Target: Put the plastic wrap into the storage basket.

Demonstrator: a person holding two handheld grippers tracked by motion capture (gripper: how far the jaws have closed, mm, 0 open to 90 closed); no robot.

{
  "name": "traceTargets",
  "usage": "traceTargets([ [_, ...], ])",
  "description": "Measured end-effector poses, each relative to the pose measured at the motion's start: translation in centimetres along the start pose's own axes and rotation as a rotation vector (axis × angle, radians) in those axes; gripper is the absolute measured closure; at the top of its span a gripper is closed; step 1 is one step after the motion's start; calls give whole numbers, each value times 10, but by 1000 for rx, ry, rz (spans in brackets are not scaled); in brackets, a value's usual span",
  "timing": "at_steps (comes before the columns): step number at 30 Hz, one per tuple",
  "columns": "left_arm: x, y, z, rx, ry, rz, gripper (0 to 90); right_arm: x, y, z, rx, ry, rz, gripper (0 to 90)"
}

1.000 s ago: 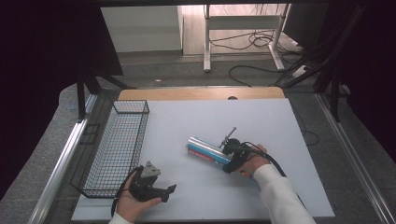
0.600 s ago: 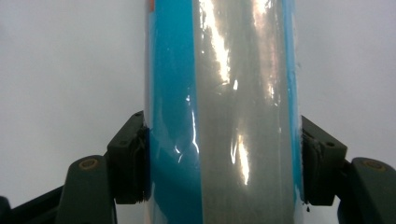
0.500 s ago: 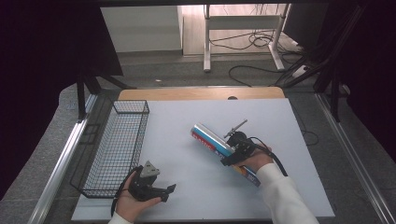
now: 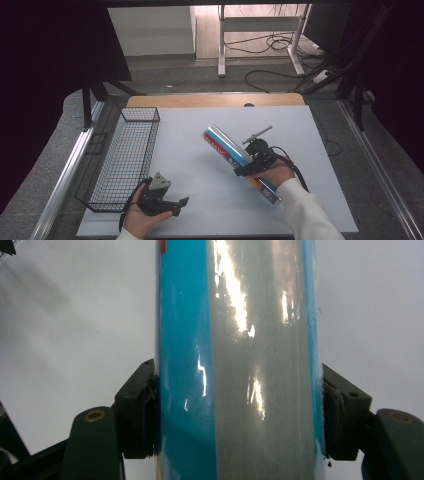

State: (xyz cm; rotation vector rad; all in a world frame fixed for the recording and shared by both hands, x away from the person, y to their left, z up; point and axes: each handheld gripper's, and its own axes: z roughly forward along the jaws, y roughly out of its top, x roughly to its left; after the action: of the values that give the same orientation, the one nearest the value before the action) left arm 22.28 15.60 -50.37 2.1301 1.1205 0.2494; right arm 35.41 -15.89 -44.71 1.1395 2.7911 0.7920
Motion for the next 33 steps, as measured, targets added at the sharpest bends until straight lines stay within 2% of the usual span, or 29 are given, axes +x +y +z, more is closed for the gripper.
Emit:
traceTargets([
  [2, 0, 0, 0, -1, 1, -2, 151, 2, 0, 0, -14, -7, -4, 322],
  [3, 1, 0, -1, -7, 1, -9, 151, 3, 0, -1, -24, 19, 10, 322],
  [8, 1, 1, -2, -18, -10, -18, 151, 12, 0, 0, -21, 29, 8, 322],
  [10, 1, 1, -2, -20, -11, -19, 151, 15, 0, 0, -24, 52, 10, 322],
  [15, 2, 1, -4, -38, -18, -38, 151, 17, -3, 0, -65, 85, 40, 322],
  [19, 3, 2, -7, -65, -45, -68, 150, 17, -6, -2, -96, 137, 83, 322],
  [27, 2, 10, -8, -117, -87, -137, 138, 17, -20, 0, -176, 179, 130, 322],
  [30, -1, 17, -4, -132, -103, -168, 120, 18, -25, 1, -189, 176, 136, 322],
  [33, 0, 28, 0, -163, -157, -221, 106, 18, -27, 3, -192, 183, 136, 322],
])
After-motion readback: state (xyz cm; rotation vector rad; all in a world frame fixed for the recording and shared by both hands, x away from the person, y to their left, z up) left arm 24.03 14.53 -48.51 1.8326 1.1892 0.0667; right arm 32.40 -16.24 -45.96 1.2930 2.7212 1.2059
